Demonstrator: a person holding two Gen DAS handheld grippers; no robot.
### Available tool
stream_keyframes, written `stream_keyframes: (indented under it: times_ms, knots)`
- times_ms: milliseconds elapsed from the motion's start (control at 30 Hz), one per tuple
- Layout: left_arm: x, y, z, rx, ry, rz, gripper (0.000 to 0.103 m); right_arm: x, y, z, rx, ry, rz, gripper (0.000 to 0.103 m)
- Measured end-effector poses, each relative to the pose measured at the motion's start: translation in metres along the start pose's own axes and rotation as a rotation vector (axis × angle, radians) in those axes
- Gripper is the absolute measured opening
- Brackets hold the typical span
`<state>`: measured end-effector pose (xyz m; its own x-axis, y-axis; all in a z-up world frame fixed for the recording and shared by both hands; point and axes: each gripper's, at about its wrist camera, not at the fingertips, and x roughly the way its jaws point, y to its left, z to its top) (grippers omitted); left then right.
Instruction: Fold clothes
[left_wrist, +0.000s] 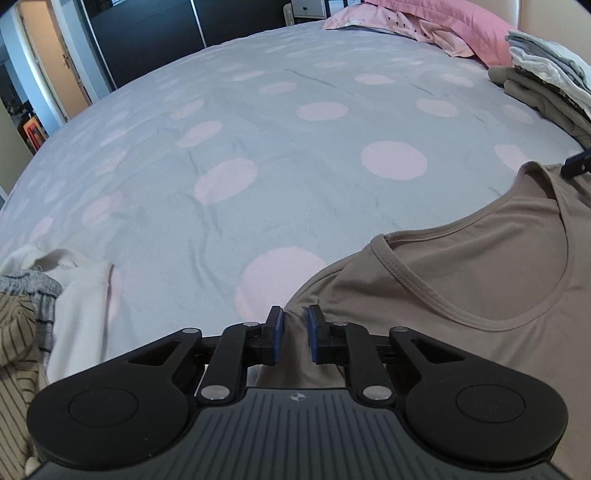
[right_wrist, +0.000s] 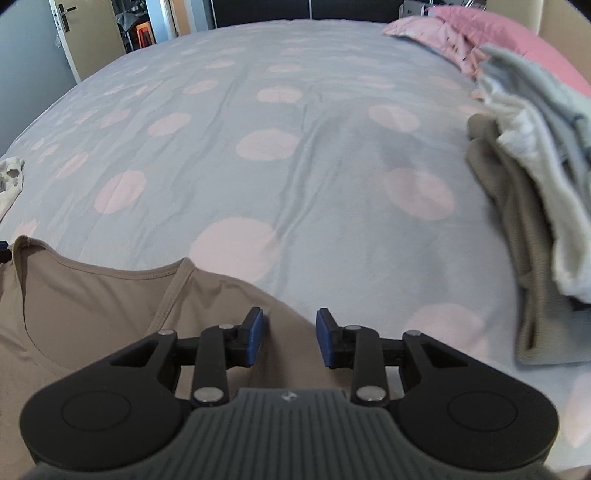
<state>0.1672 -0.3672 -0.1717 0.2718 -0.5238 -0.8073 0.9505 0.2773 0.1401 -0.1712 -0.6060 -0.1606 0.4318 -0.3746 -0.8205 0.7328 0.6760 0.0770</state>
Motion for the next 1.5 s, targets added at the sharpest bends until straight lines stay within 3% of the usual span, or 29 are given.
stream_keyframes:
  times_ms: [33,67,133,300,500,667,767,833,867,933,1067,1233,1500]
  knots:
    - [-0.001,0.002,0.0,-0.022,-0.005,-0.004,0.002,0.004,0.002,0.0,-0.001,0.006,0.005,0.032]
    - [-0.003,0.004,0.0,-0.046,-0.011,-0.007,0.001,0.006,0.003,-0.001,-0.002,0.013,0.007,0.017]
    - [-0.01,0.011,0.003,-0.1,-0.047,-0.007,0.0,0.004,0.006,-0.001,-0.009,0.001,0.015,0.005]
    - [-0.025,0.029,0.02,-0.186,-0.114,0.023,0.0,-0.014,-0.002,0.011,0.045,-0.092,-0.025,0.002]
    - [-0.006,0.029,0.043,-0.234,-0.111,0.079,0.0,-0.015,-0.005,0.03,0.08,-0.136,-0.075,0.002]
    - [0.03,0.013,0.038,-0.192,-0.021,0.12,0.0,0.015,0.003,0.032,0.07,-0.076,-0.121,0.002]
    - [0.036,0.005,0.031,-0.164,-0.011,0.143,0.001,0.03,0.006,0.027,0.068,-0.03,-0.127,0.003]
    - [0.031,0.006,0.031,-0.168,-0.006,0.147,0.008,0.029,0.006,0.028,0.081,-0.025,-0.123,0.007]
    - [0.026,0.007,0.031,-0.168,-0.007,0.151,0.017,0.028,0.006,0.028,0.088,-0.022,-0.12,0.011]
    - [0.012,0.009,0.031,-0.165,-0.023,0.16,0.026,0.019,0.007,0.029,0.091,-0.027,-0.114,0.022]
    - [-0.029,0.002,0.009,-0.151,-0.032,0.145,0.026,-0.011,0.015,0.023,0.065,-0.06,-0.083,0.029]
    - [-0.08,-0.008,-0.02,-0.132,-0.041,0.126,0.026,-0.057,0.041,-0.012,0.005,-0.077,-0.008,0.032]
    - [-0.148,-0.043,-0.096,-0.078,0.104,0.007,0.026,-0.115,0.094,-0.103,-0.077,0.015,0.111,0.035]
